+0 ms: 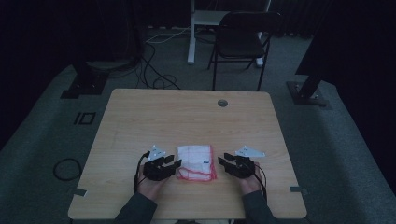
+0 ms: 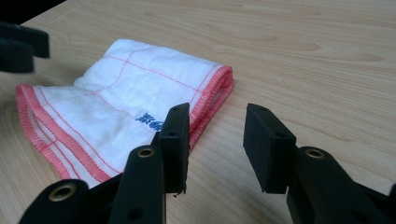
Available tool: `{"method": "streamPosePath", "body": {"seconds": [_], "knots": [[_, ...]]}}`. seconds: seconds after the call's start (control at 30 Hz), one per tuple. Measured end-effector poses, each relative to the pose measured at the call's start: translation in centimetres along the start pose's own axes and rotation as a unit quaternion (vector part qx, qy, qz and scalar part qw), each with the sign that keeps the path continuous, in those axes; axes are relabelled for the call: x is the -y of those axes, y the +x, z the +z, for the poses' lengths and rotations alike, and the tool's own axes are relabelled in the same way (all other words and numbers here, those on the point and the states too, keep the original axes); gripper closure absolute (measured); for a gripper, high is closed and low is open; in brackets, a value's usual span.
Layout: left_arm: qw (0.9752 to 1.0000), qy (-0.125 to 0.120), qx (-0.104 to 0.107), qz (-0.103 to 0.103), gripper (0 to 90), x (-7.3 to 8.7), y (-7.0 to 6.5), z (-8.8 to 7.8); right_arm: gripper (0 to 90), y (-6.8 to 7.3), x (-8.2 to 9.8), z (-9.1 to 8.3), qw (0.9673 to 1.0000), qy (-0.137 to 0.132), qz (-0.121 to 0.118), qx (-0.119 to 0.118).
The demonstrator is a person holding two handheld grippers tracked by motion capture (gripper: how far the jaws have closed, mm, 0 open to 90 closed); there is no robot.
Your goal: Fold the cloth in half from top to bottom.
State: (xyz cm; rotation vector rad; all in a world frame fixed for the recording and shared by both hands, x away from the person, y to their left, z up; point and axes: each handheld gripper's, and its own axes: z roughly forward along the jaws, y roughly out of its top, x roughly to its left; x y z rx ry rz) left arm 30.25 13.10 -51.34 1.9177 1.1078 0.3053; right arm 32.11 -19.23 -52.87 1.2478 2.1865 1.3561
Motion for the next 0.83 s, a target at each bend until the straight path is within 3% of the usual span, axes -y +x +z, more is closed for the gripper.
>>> {"method": "streamPosePath", "body": {"seconds": [0.07,0.13,0.33,0.53,0.67,0.83], "knots": [[0.9999,0.017,-0.002,0.003,57.6,1.2,-0.1,0.3,61.2,-0.2,0.0,-0.2,1.0000,-0.003,0.002,0.001],[0.9998,0.021,-0.002,0.001,57.6,1.6,-0.1,0.3,61.2,-0.3,0.0,-0.3,1.0000,-0.004,0.004,0.002],[0.9990,0.037,-0.013,0.020,57.6,3.4,-0.5,0.2,61.2,-0.4,0.1,-0.4,1.0000,-0.005,0.004,0.004],[0.9994,0.029,-0.012,0.016,56.5,3.9,-0.2,-0.4,61.1,-0.4,0.1,-0.4,1.0000,-0.004,0.004,0.005],[0.9992,0.018,-0.034,0.013,56.2,4.4,0.4,-1.9,61.0,-0.9,0.3,-0.5,0.9999,-0.005,0.010,0.010],[0.9985,0.015,-0.052,-0.002,56.2,4.5,1.5,-2.4,60.9,-1.3,0.4,-0.6,0.9998,-0.006,0.011,0.015]]}}
